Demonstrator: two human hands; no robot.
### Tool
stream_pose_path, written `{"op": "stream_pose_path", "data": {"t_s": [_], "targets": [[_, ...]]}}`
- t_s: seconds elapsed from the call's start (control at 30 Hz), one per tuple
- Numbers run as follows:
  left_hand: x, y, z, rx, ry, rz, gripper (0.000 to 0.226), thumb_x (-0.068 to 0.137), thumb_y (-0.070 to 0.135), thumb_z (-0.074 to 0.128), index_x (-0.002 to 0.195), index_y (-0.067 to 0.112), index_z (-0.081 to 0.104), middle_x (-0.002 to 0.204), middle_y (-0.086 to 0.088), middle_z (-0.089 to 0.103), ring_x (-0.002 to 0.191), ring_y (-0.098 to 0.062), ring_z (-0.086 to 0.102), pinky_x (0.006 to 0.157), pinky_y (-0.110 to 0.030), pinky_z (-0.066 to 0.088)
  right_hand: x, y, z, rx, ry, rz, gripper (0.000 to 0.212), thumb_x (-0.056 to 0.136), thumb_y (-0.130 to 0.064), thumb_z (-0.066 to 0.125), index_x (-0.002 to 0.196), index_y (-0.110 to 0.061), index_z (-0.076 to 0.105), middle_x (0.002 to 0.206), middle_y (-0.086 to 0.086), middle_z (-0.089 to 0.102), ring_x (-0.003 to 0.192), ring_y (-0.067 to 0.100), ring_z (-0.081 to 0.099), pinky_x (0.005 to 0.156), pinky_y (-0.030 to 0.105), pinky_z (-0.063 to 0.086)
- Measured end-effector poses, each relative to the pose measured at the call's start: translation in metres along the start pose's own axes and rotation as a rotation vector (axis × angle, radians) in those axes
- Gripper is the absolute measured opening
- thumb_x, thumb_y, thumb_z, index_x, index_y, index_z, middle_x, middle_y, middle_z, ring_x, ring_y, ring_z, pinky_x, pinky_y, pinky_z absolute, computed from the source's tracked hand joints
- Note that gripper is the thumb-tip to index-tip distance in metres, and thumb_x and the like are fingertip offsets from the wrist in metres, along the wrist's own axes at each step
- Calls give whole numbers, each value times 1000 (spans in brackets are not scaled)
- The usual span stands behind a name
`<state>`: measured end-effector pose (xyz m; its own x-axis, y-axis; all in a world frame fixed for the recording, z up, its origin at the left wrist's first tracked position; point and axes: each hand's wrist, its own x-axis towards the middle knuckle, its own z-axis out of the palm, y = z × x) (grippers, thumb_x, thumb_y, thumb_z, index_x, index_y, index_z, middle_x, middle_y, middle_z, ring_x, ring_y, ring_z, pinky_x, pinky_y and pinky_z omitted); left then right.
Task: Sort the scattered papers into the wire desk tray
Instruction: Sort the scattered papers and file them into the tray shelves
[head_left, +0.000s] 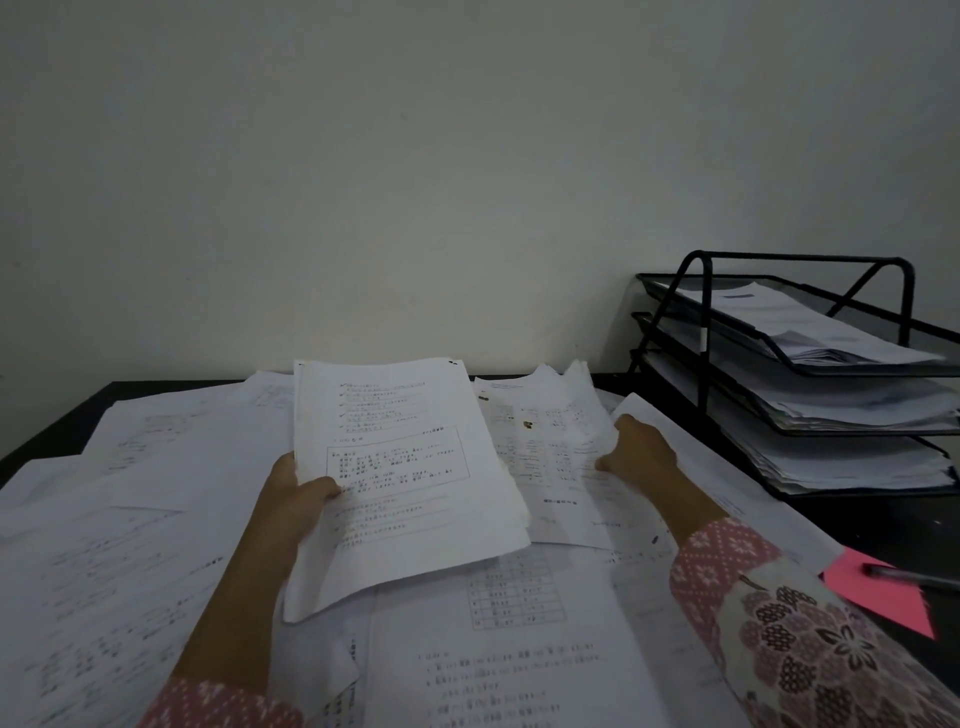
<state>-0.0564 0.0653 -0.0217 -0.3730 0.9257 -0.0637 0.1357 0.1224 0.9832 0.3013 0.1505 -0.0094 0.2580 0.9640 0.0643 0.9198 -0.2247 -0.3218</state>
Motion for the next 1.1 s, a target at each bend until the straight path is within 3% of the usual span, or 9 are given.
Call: {"op": "stream_pose_path", "data": {"t_s": [0.13,0.27,0.47,0.57,0.63,0.73,0.83,1.0,1.1], "targets": [[-1,1,1,-8,-1,4,56,85,-3,60,136,4,39,129,-15,52,104,-25,50,88,-31,39,-6,6,6,-199,187,-130,29,94,-15,49,122,-11,47,112,7,60,100,22,58,76,28,41],[-3,0,1,-15,-6,11,55,85,-3,60,136,4,39,128,-15,52,102,-22,48,86,-30,37,-10,13,15,-410,277,-213,30,91,-8,48,121,-13,52,119,7,52,112,23,46,88,31,38],[-7,4,7,-13,-21,17,53,87,0,59,136,5,40,128,-13,52,104,-24,50,86,-31,39,-17,12,8,355,244,-70,17,96,-3,39,104,0,53,92,15,59,82,27,55,63,26,37],[-14,7,17,-33,-43,22,49,89,2,58,135,5,43,127,-12,54,103,-23,52,87,-31,41,-25,15,-7,633,249,-6,23,92,2,38,73,-7,45,69,3,46,65,19,44,50,23,28],[-18,8,25,-45,-54,18,46,89,3,57,133,5,45,126,-13,56,102,-23,53,87,-31,42,-28,16,-12,762,195,62,21,91,1,41,71,-7,45,69,4,47,63,15,41,52,21,29],[-25,11,42,-61,-76,20,45,90,3,56,133,5,46,126,-12,56,104,-23,54,89,-30,43,-36,16,-17,892,62,126,17,89,-2,47,87,6,62,87,18,62,70,19,50,63,25,42],[-31,15,58,-56,-74,24,44,92,5,53,134,7,43,124,-7,55,101,-21,52,84,-28,41,-51,9,-20,966,-41,116,22,93,-2,48,103,12,61,96,19,63,68,19,53,59,25,45],[-38,23,73,-24,-75,36,45,93,7,50,137,6,38,131,-13,51,99,-19,47,80,-27,37,-72,-10,-17,1034,-141,82,17,91,-1,49,92,7,65,85,14,61,70,20,53,58,24,43],[-41,27,73,-25,-80,13,50,92,10,56,135,3,32,123,-11,50,99,-19,46,80,-29,38,-84,-20,-17,1072,-208,35,21,91,-2,51,74,3,63,70,10,59,57,16,51,47,17,40]]}}
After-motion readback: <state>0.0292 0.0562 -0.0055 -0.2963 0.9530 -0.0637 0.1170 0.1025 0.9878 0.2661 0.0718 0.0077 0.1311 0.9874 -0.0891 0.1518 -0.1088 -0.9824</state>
